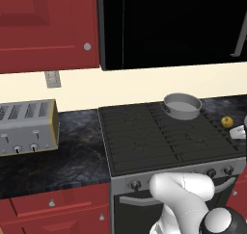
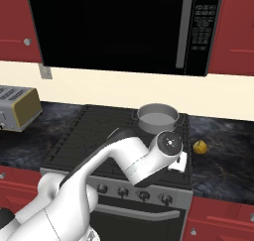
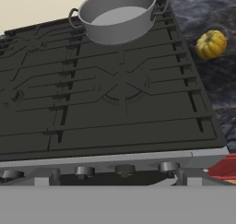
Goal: Turn on the burner for the pot on the stove. Wait thirty seconds for the pot to heat up. Then add the squash to the pot.
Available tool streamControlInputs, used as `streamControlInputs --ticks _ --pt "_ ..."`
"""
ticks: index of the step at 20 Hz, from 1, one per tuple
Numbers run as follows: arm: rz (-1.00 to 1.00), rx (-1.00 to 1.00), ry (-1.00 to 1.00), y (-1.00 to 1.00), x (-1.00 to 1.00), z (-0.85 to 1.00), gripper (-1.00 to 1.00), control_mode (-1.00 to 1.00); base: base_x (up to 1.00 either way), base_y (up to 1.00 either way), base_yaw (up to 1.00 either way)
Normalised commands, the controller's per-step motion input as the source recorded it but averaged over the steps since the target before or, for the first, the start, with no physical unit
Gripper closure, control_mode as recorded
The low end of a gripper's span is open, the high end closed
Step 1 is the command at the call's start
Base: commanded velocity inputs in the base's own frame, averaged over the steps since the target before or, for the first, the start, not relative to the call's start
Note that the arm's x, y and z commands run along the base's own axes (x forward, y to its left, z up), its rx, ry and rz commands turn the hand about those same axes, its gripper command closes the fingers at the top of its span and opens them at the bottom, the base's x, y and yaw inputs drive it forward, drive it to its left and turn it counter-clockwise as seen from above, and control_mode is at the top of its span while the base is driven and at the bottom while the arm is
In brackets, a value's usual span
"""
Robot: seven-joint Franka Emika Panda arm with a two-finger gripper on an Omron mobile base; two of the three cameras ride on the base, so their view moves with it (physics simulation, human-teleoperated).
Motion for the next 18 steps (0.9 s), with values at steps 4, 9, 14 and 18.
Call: streamControlInputs --ticks 4,9,14,18 --pt "0.00 0.00 0.00 0.00 0.00 0.00 -1.00 -1.00 0.00 0.00 0.00" --pt "0.00 0.00 0.00 0.00 0.00 0.00 -1.00 -1.00 0.00 0.00 0.00" --pt "0.00 -0.01 0.00 0.04 0.00 0.03 -1.00 -1.00 0.00 0.00 0.00" --pt "-0.04 -0.06 0.00 -0.01 -0.08 0.68 -1.00 -1.00 0.00 0.00 0.00"
